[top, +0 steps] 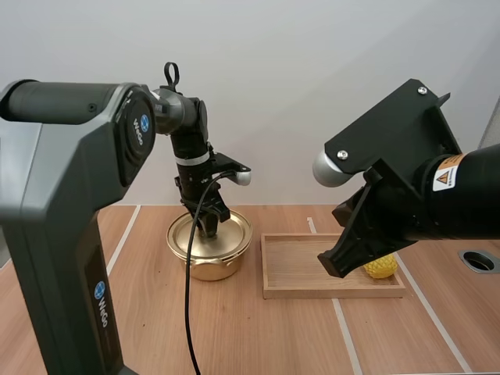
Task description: Open the pot, put the grape inside, and close it
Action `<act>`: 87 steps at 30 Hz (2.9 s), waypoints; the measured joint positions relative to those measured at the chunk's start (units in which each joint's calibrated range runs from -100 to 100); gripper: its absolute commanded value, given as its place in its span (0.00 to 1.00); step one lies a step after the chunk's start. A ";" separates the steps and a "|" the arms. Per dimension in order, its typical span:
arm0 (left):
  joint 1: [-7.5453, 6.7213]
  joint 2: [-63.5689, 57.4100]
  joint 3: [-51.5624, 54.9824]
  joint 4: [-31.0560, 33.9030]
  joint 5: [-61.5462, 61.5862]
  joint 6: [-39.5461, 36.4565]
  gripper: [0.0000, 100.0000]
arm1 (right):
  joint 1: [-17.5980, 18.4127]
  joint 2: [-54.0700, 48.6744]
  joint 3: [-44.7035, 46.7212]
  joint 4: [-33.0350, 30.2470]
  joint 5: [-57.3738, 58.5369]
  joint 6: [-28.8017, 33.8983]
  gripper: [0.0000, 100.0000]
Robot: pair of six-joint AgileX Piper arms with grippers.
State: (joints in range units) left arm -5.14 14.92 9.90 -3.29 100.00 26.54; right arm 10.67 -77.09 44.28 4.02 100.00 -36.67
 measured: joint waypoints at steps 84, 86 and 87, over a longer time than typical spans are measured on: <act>0.42 -4.32 2.78 -0.92 -11.22 -3.51 0.00 | 0.00 0.00 0.00 0.23 0.00 0.00 0.00; 0.42 -4.32 2.78 -0.92 -11.22 -3.51 0.00 | 0.00 0.00 0.00 0.23 0.00 0.00 0.00; 0.42 -4.32 2.78 -0.92 -11.22 -3.51 0.00 | 0.00 0.00 0.00 0.23 0.00 0.00 0.00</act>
State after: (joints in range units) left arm -4.73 10.60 12.68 -4.21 88.78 23.03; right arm 10.67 -77.09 44.28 4.25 100.00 -36.67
